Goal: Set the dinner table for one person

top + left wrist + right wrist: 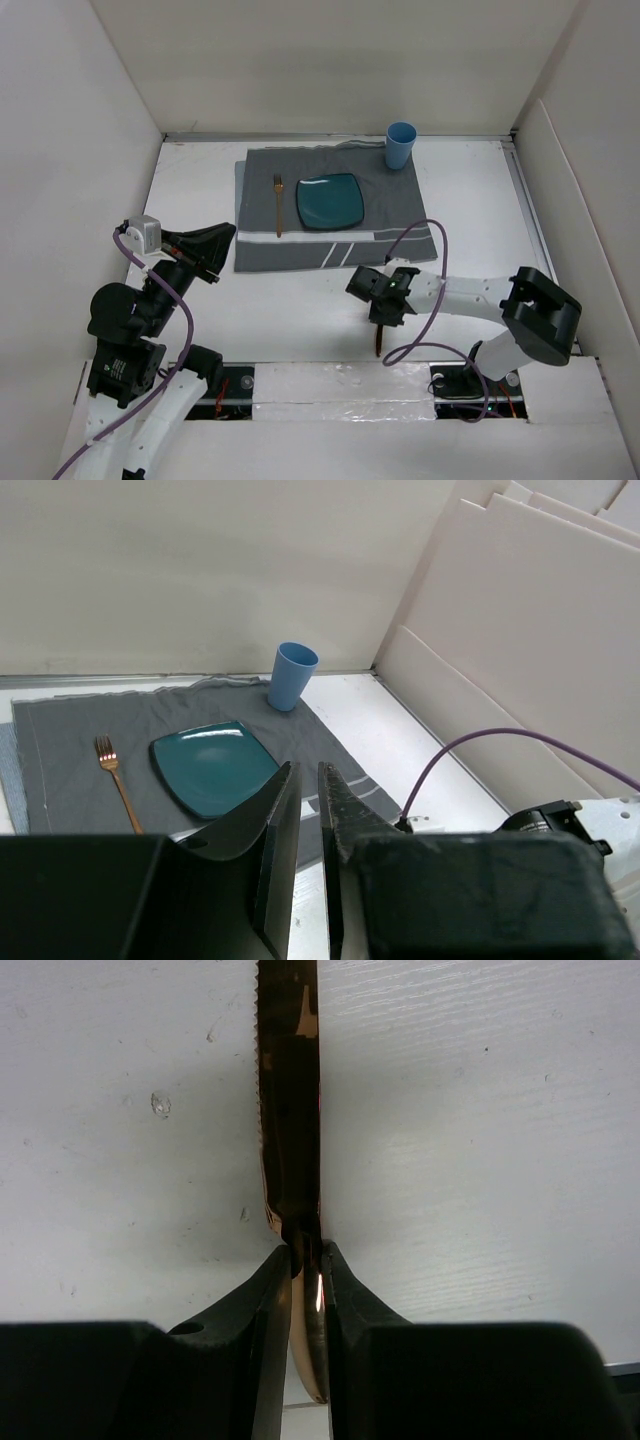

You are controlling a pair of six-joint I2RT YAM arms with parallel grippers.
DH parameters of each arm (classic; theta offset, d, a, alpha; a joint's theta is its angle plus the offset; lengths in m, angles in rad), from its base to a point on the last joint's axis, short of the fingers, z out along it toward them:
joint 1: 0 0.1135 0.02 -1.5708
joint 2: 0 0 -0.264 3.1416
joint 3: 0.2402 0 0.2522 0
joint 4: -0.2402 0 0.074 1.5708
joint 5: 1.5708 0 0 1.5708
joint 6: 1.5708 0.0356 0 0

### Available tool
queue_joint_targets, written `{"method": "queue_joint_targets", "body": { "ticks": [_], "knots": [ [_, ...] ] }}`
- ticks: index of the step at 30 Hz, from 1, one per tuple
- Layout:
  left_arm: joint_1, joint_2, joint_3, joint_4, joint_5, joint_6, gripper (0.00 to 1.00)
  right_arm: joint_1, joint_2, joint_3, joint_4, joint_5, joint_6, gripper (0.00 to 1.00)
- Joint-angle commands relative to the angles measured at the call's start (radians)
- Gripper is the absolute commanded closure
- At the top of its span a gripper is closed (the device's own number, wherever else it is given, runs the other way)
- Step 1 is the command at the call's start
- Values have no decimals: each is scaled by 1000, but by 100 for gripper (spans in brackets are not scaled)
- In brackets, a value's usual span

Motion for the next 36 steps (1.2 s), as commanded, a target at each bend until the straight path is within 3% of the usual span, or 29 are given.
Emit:
{"method": "queue_joint_targets", "body": {
  "ticks": [1, 18, 26, 31, 36],
  "knots": [
    [-4, -9, 13, 42, 5, 11, 90, 34, -10, -1, -57, 44, 23, 95],
    [-4, -10, 10, 42, -9, 13, 89, 113, -128, 162, -255, 132, 5, 98],
    [-4, -13, 6, 42, -12, 14, 89, 113, -75, 246, -287, 155, -63, 99],
    [-4, -10, 6, 42, -12, 14, 89, 38, -72, 336, -291, 158, -179, 100],
    [-4, -4, 6, 42, -10, 14, 89, -109, -30, 430, -243, 120, -412, 100]
  ]
}}
